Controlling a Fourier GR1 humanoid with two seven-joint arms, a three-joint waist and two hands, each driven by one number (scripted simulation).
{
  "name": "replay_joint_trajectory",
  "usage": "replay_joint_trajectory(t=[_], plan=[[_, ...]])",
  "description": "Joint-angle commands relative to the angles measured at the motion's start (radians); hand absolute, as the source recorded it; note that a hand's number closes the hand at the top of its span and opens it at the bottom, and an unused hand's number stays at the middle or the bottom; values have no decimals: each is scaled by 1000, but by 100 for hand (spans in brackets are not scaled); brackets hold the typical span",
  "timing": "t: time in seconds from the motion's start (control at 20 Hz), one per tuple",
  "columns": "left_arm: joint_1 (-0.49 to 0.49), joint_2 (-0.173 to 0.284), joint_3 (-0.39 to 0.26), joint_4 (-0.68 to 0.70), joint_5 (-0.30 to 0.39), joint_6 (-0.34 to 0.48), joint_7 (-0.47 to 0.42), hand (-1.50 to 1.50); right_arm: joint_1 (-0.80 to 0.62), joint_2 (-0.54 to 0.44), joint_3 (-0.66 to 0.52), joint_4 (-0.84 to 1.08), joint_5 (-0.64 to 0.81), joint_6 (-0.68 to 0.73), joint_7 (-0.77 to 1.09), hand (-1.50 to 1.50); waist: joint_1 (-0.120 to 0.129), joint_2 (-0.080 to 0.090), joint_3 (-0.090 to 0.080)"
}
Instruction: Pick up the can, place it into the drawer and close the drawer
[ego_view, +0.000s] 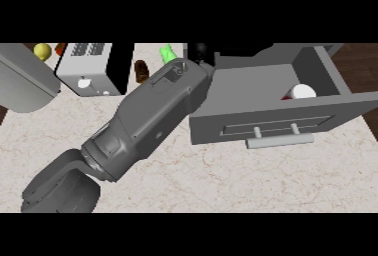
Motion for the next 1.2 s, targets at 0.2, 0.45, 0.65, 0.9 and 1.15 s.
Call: replay_joint_trajectory(t=[0.2, 0.45, 0.65, 0.9, 1.15], plan=[[34, 0, -26, -49, 51, 24, -66, -150, -56, -75, -60, -47, 143, 51, -120, -150, 7, -3, 0], [-16, 0, 15, -11, 68, -22, -105, -150, -81, -79, 0, -103, 249, 96, -178, -150, 30, -3, -1], [-18, 0, -34, -81, 101, 46, -102, -150, -165, -75, 71, -90, 429, 88, -243, -150, 32, -1, 0], [-24, 0, -27, -57, 106, 38, -142, -150, -238, -52, 214, -75, 679, 58, -280, -150, 56, -2, 0], [-23, 0, 12, -62, 106, 16, -121, -150, -359, -73, 361, 39, 940, -6, -281, -150, 105, -9, -2]])
